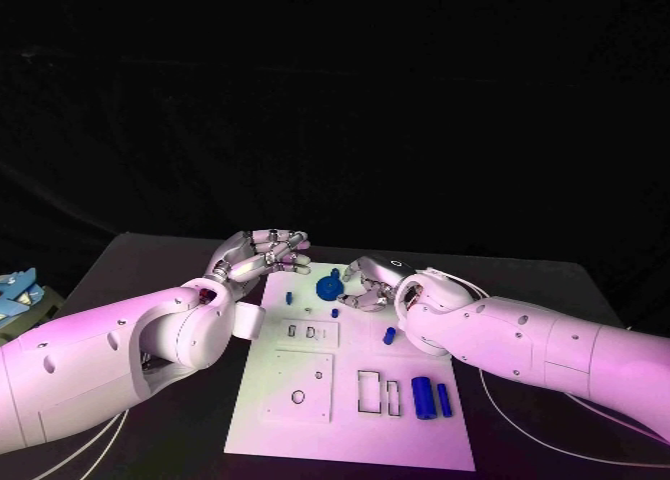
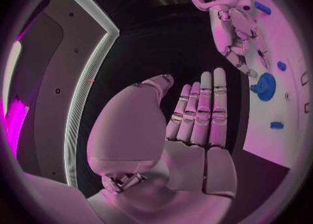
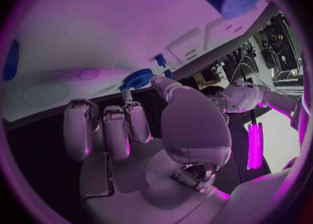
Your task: Assemble the parts on the task board
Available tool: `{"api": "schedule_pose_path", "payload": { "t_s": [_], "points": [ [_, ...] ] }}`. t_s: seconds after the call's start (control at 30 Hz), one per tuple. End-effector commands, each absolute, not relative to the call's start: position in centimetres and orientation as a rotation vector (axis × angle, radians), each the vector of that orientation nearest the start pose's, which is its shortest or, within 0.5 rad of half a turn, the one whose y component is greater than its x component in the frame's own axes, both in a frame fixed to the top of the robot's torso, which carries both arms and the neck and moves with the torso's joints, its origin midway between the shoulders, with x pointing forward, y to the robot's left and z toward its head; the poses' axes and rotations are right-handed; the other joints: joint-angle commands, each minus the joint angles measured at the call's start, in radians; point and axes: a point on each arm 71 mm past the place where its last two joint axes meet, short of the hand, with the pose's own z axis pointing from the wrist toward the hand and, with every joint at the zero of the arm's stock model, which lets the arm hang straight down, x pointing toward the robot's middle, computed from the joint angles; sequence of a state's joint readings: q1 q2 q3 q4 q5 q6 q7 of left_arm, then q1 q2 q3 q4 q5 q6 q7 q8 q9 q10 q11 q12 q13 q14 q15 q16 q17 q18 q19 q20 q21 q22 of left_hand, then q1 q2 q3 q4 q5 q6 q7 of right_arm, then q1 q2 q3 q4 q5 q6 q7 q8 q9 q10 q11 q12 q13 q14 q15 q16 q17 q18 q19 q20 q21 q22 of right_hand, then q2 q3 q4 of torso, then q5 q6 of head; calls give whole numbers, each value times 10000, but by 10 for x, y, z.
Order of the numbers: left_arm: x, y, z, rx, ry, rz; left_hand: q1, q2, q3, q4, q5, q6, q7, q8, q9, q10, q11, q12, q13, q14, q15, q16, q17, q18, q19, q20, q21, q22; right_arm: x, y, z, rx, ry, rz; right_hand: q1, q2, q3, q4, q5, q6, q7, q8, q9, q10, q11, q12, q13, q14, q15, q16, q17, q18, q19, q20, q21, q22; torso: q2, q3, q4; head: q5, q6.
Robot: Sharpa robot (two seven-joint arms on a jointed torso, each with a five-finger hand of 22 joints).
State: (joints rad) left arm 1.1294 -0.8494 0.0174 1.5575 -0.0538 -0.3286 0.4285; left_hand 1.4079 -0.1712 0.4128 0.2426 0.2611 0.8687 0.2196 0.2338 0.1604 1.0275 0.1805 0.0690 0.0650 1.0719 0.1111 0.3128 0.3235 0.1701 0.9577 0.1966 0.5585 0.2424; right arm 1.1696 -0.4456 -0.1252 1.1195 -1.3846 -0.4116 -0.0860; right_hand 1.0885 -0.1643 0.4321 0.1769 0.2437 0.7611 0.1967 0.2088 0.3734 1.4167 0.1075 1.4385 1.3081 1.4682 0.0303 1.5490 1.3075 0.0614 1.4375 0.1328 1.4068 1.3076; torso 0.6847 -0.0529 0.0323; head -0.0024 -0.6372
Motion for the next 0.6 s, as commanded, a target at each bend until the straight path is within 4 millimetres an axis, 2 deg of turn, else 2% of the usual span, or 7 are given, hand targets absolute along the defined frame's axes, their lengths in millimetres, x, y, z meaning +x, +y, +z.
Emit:
{"api": "schedule_pose_path", "payload": {
  "t_s": [0.03,0.17,0.27,0.33,0.4,0.53,0.6],
  "points": [
    [478,203,-183,-10798,13861,-15997,-42,97,2,-66,-37,-69,219,-45,-9,-80,-21,-54,1,-74,22,-55,10,79,-82,18,51,10,527,-117,-231,-754,16048,7001,84,132,38,36,111,90,-24,-4,-17,92,18,78,957,864,40,66,1878,-86,14,56,30,633,-17,12,-20,15,16],
    [478,204,-183,-10804,13851,-15971,-42,97,2,-66,-37,-69,219,-45,-9,-80,-21,-54,1,-74,22,-55,10,79,-82,18,51,10,528,-138,-214,774,15970,8197,533,244,299,-258,333,216,-41,-90,-32,-119,-9,-103,743,748,9,-51,1395,39,-323,28,-390,161,-25,20,-59,-13,20],
    [478,205,-183,-10804,13849,-15968,-42,97,2,-66,-37,-69,219,-45,-9,-80,-21,-54,1,-74,22,-55,10,79,-82,18,51,10,531,-159,-202,2012,16164,9091,947,231,466,-636,6,345,-48,-125,-33,-175,-21,-143,699,737,-6,-72,1341,58,-380,9,-480,86,-52,35,-96,-11,50],
    [478,205,-183,-10807,13847,-15960,-49,97,11,-85,-36,-76,223,-58,-12,-98,-16,-55,1,-76,25,-72,31,80,-105,23,82,25,533,-179,-193,2655,16302,9635,1188,146,508,-901,-413,496,-71,-95,-15,-225,-41,-178,658,729,-22,-86,1305,69,-413,-2,-534,47,-84,66,-150,3,62],
    [478,206,-183,-10808,13846,-15957,-49,97,11,-85,-36,-76,223,-58,-12,-98,-16,-55,1,-76,25,-72,31,80,-105,23,82,25,534,-195,-189,2936,16355,9918,1397,93,557,-1120,-578,576,-85,-89,-11,-291,-54,-231,594,720,-34,-100,1263,86,-463,-15,-607,-17,-111,101,-211,17,69],
    [478,206,-183,-10805,13856,-15974,-49,97,11,-85,-36,-76,223,-58,-12,-98,-16,-55,1,-76,25,-72,31,80,-105,23,82,25,531,-223,-188,3024,16450,10122,1775,-16,674,-1525,-640,743,-120,-82,-10,-361,-90,-289,531,706,-64,-122,1205,110,-538,-42,-715,-105,-125,177,-296,35,95],
    [478,206,-184,-10805,13858,-15978,-52,95,11,-89,-38,-75,220,-60,-12,-97,-17,-52,2,-76,26,-77,37,80,-111,24,90,29,530,-234,-189,2966,16476,10041,1829,-48,687,-1595,-663,792,-131,-69,-6,-387,-99,-311,505,705,-72,-125,1201,119,-562,-47,-750,-138,-136,229,-337,39,83]
  ]
}}
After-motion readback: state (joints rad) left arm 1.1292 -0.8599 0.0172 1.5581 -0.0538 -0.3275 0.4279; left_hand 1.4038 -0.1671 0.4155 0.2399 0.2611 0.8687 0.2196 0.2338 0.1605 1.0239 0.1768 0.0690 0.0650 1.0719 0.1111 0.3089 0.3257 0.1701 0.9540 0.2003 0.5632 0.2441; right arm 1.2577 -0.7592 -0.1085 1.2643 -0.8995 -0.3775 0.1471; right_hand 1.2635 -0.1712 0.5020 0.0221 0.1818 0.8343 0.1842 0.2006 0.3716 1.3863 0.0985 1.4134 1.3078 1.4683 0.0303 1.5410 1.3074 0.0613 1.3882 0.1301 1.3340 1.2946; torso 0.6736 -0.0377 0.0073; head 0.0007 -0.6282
